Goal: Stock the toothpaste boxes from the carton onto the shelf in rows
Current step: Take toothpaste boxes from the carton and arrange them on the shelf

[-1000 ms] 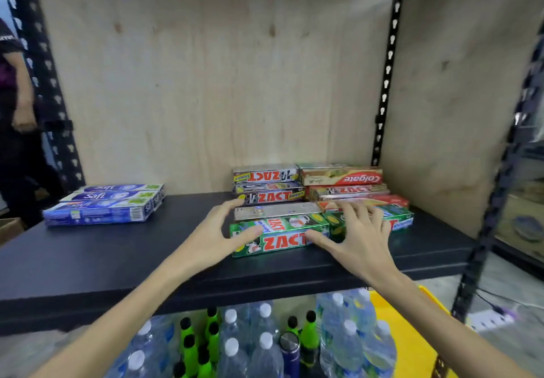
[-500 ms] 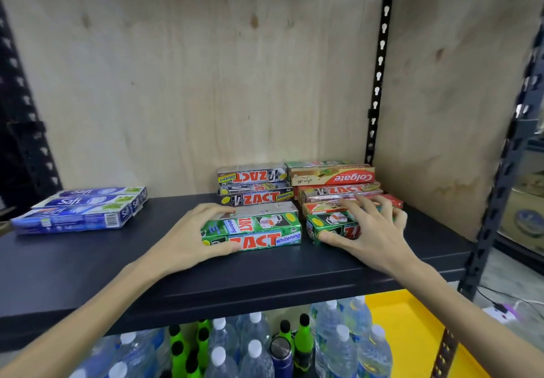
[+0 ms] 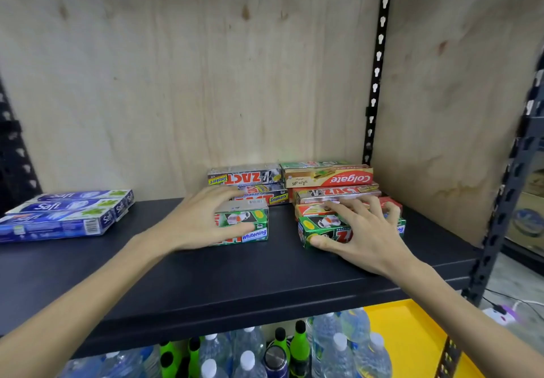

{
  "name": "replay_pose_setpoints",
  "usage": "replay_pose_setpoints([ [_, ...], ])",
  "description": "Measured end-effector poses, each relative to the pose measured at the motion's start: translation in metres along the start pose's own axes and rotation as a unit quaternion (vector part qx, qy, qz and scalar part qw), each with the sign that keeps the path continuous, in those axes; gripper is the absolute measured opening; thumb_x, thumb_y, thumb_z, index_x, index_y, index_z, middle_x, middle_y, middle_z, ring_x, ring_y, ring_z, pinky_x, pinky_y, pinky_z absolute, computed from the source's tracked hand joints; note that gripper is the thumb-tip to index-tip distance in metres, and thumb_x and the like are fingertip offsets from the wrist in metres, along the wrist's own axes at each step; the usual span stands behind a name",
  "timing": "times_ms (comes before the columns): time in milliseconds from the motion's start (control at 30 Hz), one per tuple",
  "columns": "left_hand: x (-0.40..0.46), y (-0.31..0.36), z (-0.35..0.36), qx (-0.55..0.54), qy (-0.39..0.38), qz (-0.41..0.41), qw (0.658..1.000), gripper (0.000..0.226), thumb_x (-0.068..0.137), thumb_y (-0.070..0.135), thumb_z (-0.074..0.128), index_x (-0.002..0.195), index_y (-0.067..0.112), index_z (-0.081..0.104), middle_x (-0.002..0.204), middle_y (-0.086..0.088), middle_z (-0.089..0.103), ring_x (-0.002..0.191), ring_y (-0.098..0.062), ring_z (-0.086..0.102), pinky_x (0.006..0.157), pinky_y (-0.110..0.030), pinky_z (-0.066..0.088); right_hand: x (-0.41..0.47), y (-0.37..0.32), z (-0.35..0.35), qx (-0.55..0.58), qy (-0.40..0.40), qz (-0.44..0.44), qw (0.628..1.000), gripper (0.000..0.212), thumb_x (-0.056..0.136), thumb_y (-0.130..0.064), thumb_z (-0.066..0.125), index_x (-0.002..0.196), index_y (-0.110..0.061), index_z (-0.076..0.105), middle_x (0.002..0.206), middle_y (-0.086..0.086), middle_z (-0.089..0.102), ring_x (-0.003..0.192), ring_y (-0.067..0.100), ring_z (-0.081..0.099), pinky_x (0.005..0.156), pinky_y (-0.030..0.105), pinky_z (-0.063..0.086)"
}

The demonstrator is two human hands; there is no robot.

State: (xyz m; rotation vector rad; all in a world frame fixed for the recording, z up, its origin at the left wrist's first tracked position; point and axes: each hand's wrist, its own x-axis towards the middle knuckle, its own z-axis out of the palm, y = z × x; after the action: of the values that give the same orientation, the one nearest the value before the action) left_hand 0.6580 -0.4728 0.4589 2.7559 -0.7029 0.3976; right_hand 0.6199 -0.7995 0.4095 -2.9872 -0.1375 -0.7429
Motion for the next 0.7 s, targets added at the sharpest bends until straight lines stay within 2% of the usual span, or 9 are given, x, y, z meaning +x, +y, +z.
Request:
replay_pose_setpoints([
  [100, 0.033, 0.039, 0.011, -0.049, 0.011, 0.013, 0.999, 0.076, 0.086, 0.076, 0.051, 0.151, 0.037, 0.039, 0.157, 0.016, 0.038, 0.144, -0.007, 0.035, 0.118, -0.037, 0.031, 0.009, 0.009, -0.012, 0.056, 0.027, 0.027, 0.998, 0.095, 0.076, -0.097, 0.011, 0.145, -0.042, 0.046, 0.147, -0.013, 0.051, 0.137, 0.015, 0.028, 0.104, 0.045, 0.012],
  [200, 0.070, 0.063, 0.015, -0.119, 0.037, -0.005, 0.992, 0.060, 0.096, 0.057, 0.053, 0.148, 0.028, 0.046, 0.150, 0.009, 0.049, 0.136, -0.009, 0.045, 0.105, -0.023, 0.034, 0.036, 0.028, -0.023, 0.117, 0.056, 0.084, 0.988, 0.086, 0.084, -0.090, 0.015, 0.138, -0.035, 0.054, 0.139, -0.005, 0.058, 0.130, 0.018, 0.035, 0.102, 0.046, 0.016],
  [300, 0.105, 0.078, 0.026, -0.183, 0.046, -0.067, 0.980, 0.049, 0.101, 0.039, 0.057, 0.142, 0.013, 0.051, 0.131, -0.001, 0.062, 0.125, -0.018, 0.057, 0.103, -0.028, 0.043, 0.070, 0.046, -0.023, 0.082, 0.011, 0.130, 0.988, 0.088, 0.083, -0.087, 0.034, 0.145, -0.026, 0.044, 0.145, 0.006, 0.053, 0.135, 0.032, 0.037, 0.109, 0.051, 0.019],
  [367, 0.122, 0.084, 0.042, -0.221, 0.064, -0.105, 0.967, 0.036, 0.100, 0.031, 0.058, 0.128, 0.010, 0.060, 0.114, 0.000, 0.066, 0.110, -0.019, 0.063, 0.093, -0.031, 0.050, 0.089, 0.052, -0.021, 0.097, -0.024, 0.168, 0.981, 0.094, 0.082, -0.084, 0.044, 0.151, -0.022, 0.036, 0.151, 0.011, 0.046, 0.141, 0.037, 0.032, 0.115, 0.054, 0.017],
  [433, 0.133, 0.088, 0.060, -0.253, 0.076, -0.133, 0.955, 0.024, 0.099, 0.027, 0.058, 0.118, 0.014, 0.064, 0.112, 0.001, 0.069, 0.102, -0.017, 0.064, 0.079, -0.029, 0.050, 0.100, 0.055, -0.015, 0.112, -0.028, 0.190, 0.975, 0.096, 0.082, -0.082, 0.051, 0.154, -0.021, 0.032, 0.154, 0.013, 0.042, 0.145, 0.039, 0.027, 0.118, 0.054, 0.014],
  [500, 0.136, 0.089, 0.074, -0.270, 0.082, -0.145, 0.948, 0.021, 0.097, 0.026, 0.058, 0.116, 0.016, 0.063, 0.112, 0.004, 0.069, 0.101, -0.015, 0.064, 0.071, -0.023, 0.047, 0.104, 0.056, -0.012, 0.131, -0.028, 0.202, 0.970, 0.093, 0.083, -0.078, 0.055, 0.154, -0.021, 0.032, 0.155, 0.014, 0.041, 0.147, 0.039, 0.023, 0.120, 0.054, 0.013],
  [600, 0.136, 0.087, 0.081, -0.305, 0.101, -0.153, 0.935, 0.022, 0.096, 0.026, 0.060, 0.116, 0.017, 0.063, 0.110, 0.005, 0.070, 0.102, -0.013, 0.065, 0.080, -0.026, 0.052, 0.102, 0.060, -0.007, 0.207, -0.025, 0.218, 0.953, 0.082, 0.087, -0.070, 0.058, 0.151, -0.022, 0.037, 0.150, 0.013, 0.047, 0.145, 0.037, 0.026, 0.119, 0.053, 0.014],
  [700, 0.124, 0.092, 0.070, -0.333, 0.109, -0.160, 0.923, 0.020, 0.094, 0.027, 0.063, 0.112, 0.021, 0.066, 0.105, 0.010, 0.071, 0.095, -0.005, 0.065, 0.072, -0.020, 0.049, 0.093, 0.062, -0.009, 0.252, 0.005, 0.219, 0.943, 0.075, 0.087, -0.064, 0.063, 0.147, -0.024, 0.043, 0.144, 0.010, 0.054, 0.141, 0.035, 0.034, 0.117, 0.053, 0.017],
])
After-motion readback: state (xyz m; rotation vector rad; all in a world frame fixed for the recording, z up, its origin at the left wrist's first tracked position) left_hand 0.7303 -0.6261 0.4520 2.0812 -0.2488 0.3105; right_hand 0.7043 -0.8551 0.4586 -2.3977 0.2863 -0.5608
